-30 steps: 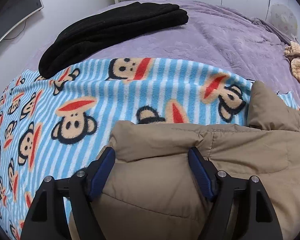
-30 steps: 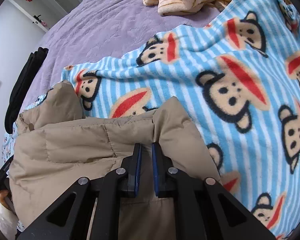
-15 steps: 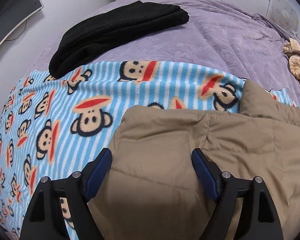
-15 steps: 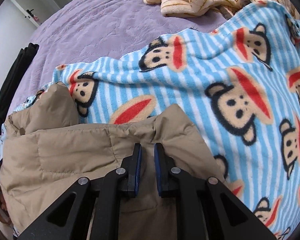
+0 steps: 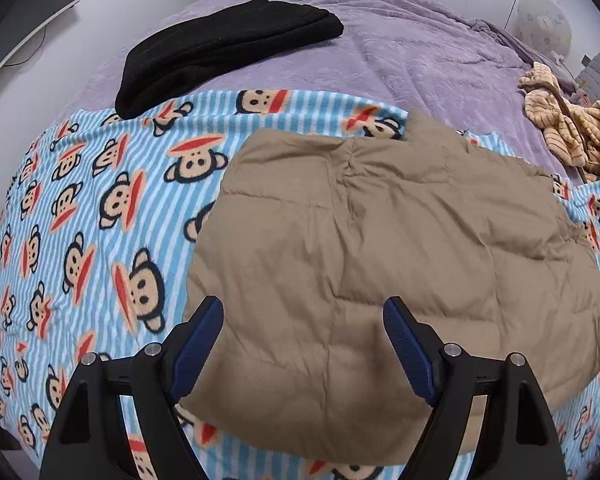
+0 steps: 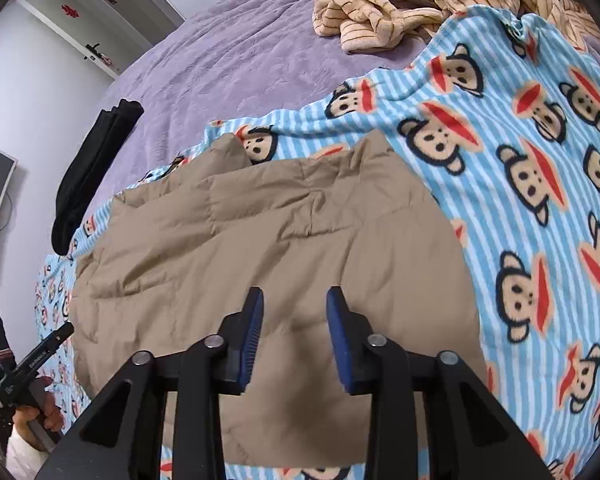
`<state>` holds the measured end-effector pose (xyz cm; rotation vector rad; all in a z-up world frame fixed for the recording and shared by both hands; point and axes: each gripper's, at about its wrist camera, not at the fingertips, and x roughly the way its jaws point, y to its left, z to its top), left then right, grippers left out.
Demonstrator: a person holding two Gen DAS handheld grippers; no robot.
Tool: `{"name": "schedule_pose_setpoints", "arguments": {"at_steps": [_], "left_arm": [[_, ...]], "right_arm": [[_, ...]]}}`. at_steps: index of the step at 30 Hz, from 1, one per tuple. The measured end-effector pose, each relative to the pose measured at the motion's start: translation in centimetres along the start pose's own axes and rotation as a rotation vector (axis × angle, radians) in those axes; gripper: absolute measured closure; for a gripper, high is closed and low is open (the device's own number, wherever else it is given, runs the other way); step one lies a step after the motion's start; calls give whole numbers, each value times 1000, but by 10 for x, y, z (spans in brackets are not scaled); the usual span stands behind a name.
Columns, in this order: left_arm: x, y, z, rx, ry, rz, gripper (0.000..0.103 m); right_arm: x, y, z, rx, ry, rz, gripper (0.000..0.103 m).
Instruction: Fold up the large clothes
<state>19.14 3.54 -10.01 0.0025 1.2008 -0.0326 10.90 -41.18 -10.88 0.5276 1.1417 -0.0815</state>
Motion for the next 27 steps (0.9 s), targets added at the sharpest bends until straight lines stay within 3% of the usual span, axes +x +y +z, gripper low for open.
{"name": "schedule_pose_setpoints", "arguments": {"at_steps": [4,5,6,8,13,17,27], "left_arm": [[-12,-2,-22,-1,23,16,20],[-15,-2,-28,-1,22,21,16],[-17,-2,-32,-2,22,25,0],[-24,-1,-44,-7,11,32,0],[-22,0,-68,-14,36,19,0],[-14,-2,-84,-15,52,24,0],[-1,4,-98,-38,97,25,0]], "right_arm": [[-18,1,-33,47,17,56,55],[-20,2,-40,54,22,65,52],[-21,3,-47,59,28,74,45],[-22,5,-64,63,43,92,39],[-24,4,-100,90,76,115,38],[-23,-2,-122,105,100,124,23],[1,-24,-147,209,129,161,17]]}}
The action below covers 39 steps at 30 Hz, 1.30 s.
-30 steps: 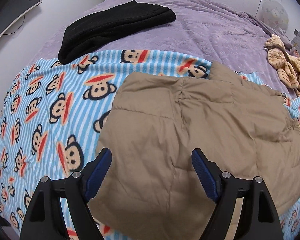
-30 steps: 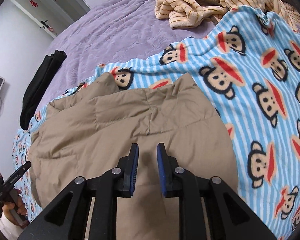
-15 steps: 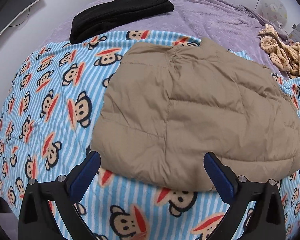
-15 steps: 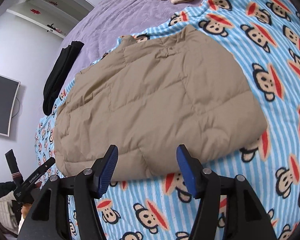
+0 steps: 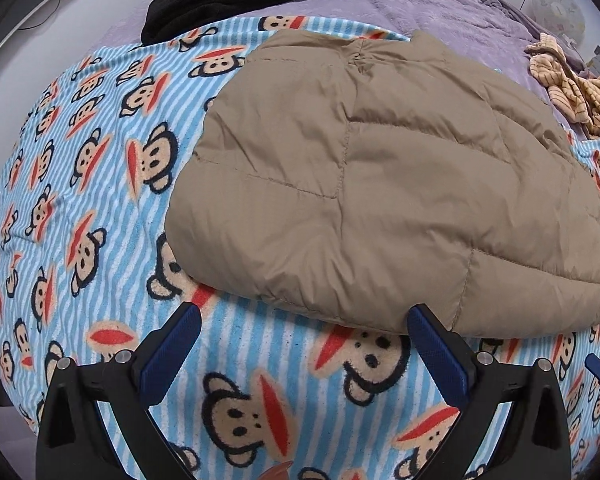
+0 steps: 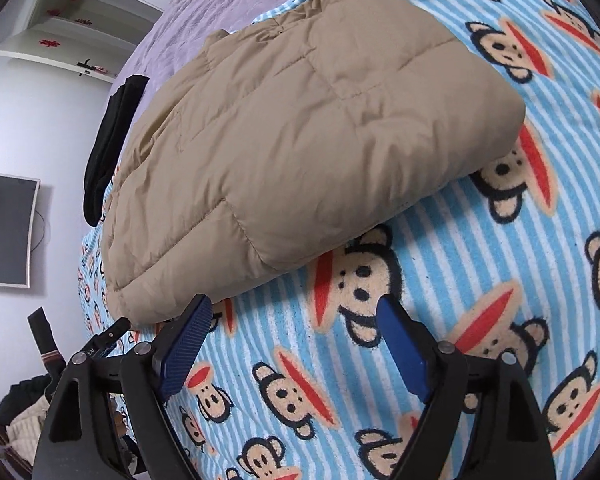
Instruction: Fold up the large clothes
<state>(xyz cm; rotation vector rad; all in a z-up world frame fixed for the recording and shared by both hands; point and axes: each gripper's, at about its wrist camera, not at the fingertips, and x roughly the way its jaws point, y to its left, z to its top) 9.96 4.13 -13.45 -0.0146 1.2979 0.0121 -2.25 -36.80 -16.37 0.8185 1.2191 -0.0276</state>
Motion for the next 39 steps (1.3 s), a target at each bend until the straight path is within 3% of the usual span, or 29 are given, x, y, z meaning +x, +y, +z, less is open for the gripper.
{"name": "schedule_pose_setpoints", "arguments": {"at_steps": [5,7,8,11,15,18,24,28,30,35,39], "left_arm": [[5,9,2,-43,19,11,0],[10,13,3,-58,31,12,0],[12,15,3,-70,37,-9,0],[17,23,5,-120,52,-154,0],[24,49,12,-273,21,-384,0],[44,70,18,-391,39,-468,0],[71,74,36,-449,51,-467,0],[69,65,46,-442,0,-439,0],[68,64,38,-441,11,-423,0],[70,63,-1,-458,58,-511,0],[80,67,7,-541,23,-611,0]], "right_arm": [[-1,-2,1,32,-24,27,15],[-2,-3,3,41,-38,39,0],[-3,-4,4,49,-43,45,0],[-3,-10,8,95,-49,82,0],[2,-21,16,165,-55,130,0],[9,-32,29,219,-62,161,0],[36,-54,52,389,-70,337,0],[55,-52,71,414,-59,422,0],[66,-53,77,432,-50,453,0],[71,-54,71,453,-42,476,0],[69,-56,63,436,-19,476,0]]}}
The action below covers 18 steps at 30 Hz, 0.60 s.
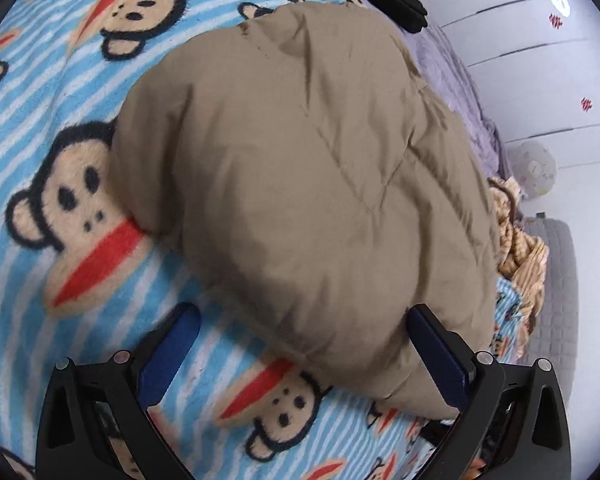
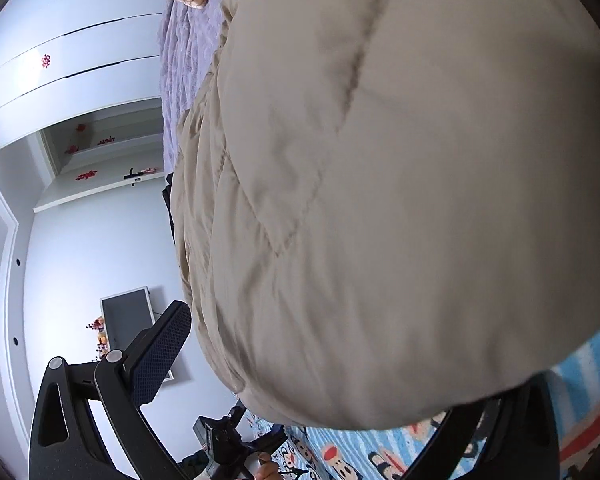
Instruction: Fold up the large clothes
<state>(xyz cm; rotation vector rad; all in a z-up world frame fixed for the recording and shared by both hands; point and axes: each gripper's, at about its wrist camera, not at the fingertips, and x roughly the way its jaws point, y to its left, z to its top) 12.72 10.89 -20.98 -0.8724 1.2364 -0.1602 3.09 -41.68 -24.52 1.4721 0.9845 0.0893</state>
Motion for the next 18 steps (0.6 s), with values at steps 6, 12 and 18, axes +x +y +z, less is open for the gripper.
{"name": "schedule_pose_setpoints", "arguments": {"at_steps": [6,12,18], "left_arm": [[1,-9,47,-88,-100,-105,4],[-1,-6,56,-15,-111,3,81],[-35,-48,38,261,-183,117,88]], "right_arm": [[6,0,2,3,1,22,0],[16,7,10,-7,3,10,0],[2,-4,13,16,-11,-76,65]]}}
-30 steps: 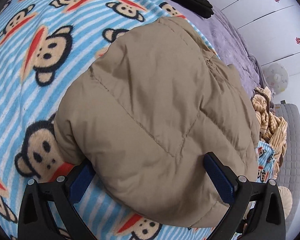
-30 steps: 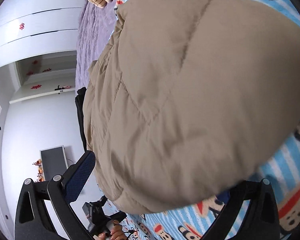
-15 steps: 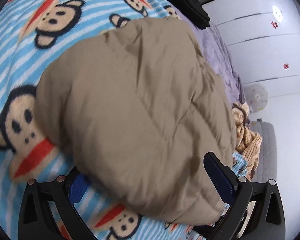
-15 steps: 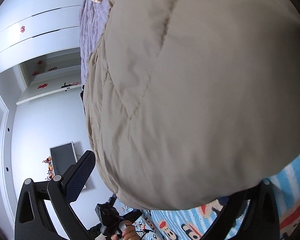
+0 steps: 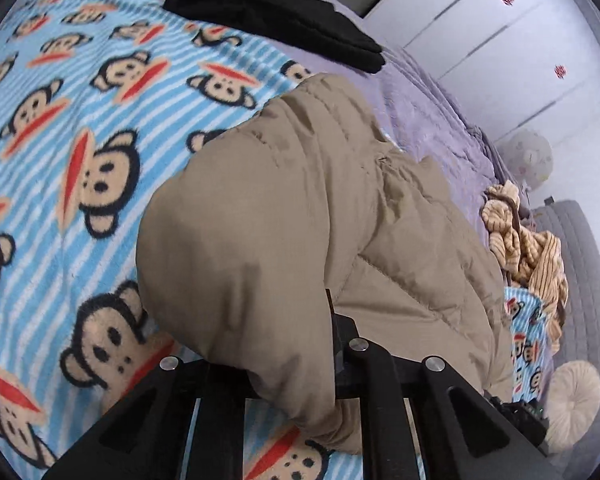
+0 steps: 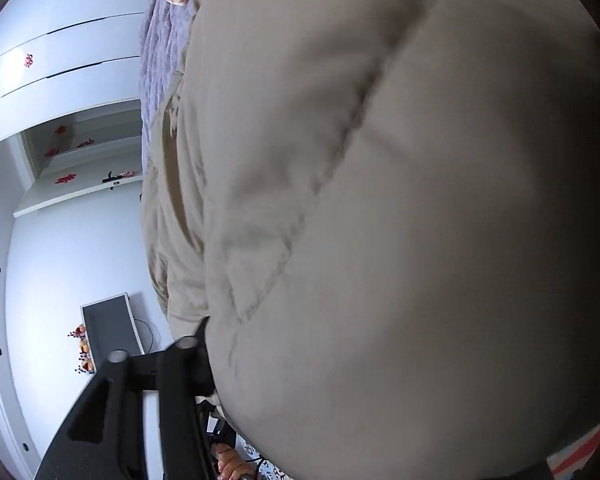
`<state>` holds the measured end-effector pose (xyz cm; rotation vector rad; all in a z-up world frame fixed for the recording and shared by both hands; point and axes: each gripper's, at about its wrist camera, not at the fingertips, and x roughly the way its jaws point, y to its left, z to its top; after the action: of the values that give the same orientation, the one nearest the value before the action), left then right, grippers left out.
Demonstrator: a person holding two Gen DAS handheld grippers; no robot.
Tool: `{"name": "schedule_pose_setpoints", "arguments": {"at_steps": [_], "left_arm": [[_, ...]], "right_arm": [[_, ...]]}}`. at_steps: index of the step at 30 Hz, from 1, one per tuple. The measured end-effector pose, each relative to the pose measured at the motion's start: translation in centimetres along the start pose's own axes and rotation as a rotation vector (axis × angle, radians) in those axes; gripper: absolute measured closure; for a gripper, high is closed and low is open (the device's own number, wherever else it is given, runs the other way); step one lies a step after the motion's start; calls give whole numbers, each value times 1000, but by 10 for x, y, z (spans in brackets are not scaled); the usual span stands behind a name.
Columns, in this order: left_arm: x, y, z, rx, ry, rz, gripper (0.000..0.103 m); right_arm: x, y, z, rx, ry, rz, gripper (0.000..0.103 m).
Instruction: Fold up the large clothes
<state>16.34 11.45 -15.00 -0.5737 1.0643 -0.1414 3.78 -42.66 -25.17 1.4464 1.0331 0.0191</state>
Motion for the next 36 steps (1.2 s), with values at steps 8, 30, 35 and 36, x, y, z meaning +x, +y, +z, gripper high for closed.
{"name": "schedule_pose_setpoints", "arguments": {"at_steps": [8,30,35,36], "left_arm": [[-65,-14,-19,136,-26,-52,89],[-214,136,-171,-32,106,260,88],[-193,95,-166,103,82,226,88],[-180,89,-170,133,107,235,88]], "right_arm": [[-43,18,-29,-130,-21,-12,80],[-116,-70,-117,-128,135,-201,76],[-116,-64,-102,-178,140,-274,66],[-115,-61,-103,-182,145,-290,61]]}}
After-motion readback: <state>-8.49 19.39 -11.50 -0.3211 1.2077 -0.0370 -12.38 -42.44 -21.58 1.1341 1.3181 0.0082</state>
